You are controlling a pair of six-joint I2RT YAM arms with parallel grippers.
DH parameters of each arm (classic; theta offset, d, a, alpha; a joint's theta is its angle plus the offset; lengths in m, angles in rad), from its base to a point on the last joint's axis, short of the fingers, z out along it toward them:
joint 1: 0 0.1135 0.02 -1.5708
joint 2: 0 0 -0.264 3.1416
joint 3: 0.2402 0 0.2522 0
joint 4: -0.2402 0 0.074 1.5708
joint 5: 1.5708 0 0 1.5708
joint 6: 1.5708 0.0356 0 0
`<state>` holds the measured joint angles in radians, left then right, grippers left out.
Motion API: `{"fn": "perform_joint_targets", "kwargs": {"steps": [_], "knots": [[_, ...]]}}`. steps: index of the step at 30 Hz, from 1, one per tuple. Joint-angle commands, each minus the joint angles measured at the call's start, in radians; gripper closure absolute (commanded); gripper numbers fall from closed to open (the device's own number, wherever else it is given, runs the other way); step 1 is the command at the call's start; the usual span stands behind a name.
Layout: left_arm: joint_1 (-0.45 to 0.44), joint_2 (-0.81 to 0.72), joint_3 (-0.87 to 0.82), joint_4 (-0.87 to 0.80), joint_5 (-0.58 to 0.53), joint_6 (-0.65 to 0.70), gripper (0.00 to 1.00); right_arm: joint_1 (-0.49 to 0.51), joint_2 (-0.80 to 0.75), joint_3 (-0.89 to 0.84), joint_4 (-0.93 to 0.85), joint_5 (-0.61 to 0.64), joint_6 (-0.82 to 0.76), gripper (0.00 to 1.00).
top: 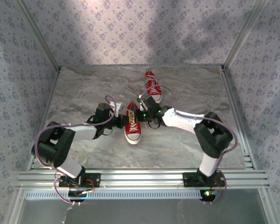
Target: Tie the shoes
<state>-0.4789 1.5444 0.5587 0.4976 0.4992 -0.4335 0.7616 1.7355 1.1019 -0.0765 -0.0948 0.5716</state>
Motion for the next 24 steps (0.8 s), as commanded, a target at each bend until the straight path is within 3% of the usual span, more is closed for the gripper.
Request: {"fn": "perform_joint_targets", "kwargs": {"steps": [1, 24], "knots": [[-0.001, -0.025, 0.005, -0.016, -0.016, 0.018, 1.00, -0.011, -0.065, -0.026, 0.019, -0.014, -0.006, 1.00], [0.046, -0.072, 0.003, -0.075, -0.083, 0.001, 1.00, -0.028, -0.111, -0.078, -0.028, -0.098, -0.114, 1.00]]}}
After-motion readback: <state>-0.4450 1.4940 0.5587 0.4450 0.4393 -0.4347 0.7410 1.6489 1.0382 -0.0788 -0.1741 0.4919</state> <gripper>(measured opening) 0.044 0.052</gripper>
